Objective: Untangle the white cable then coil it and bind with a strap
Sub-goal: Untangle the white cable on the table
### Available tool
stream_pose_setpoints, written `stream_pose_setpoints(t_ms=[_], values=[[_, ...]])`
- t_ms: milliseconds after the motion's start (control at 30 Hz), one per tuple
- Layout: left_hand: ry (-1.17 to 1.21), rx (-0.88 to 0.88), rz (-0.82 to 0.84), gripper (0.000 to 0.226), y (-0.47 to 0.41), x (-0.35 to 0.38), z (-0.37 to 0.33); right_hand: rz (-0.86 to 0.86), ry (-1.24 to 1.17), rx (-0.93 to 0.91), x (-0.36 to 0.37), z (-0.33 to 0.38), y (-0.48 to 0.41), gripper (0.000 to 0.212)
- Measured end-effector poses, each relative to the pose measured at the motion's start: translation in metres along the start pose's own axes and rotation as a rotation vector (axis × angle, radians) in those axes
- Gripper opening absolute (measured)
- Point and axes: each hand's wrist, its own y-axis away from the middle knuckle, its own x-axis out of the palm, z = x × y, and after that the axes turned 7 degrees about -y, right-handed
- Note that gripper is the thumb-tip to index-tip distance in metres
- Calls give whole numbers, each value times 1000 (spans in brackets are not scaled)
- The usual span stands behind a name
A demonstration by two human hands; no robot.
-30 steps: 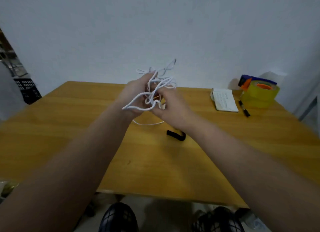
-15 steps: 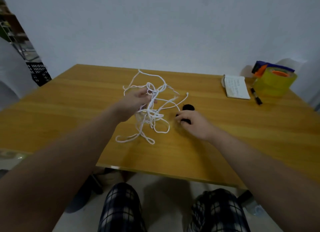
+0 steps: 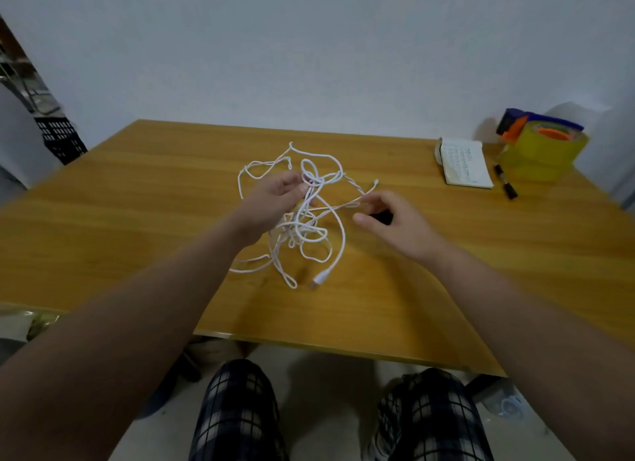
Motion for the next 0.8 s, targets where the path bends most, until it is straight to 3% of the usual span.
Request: stream_pose_setpoints(t_ms=[100,200,300,433,600,700,800], values=[[38,-16,14,19,-1,6,-3,133,-303,39,15,18,-1,26],[24,-32,-27,23,-4,8,-1,144,-596,152,24,30,-3,17],[20,-42,-60,27,-5,8,-2,45,-586,100,27,35,-6,7],[-18,-43,-81,15,-3,4,-6,-93,-550,26,27,36,-8,16],[-153,-17,-155,4,-1,-3,-8,10,-472,-34,19,37,-4,67],[-209,87,-66,11,4,4,-20,66,-418,-49,20,42,-6,68],[-359,136,11,20,3,8,-26,-3,-443,-28,21,46,-8,58]])
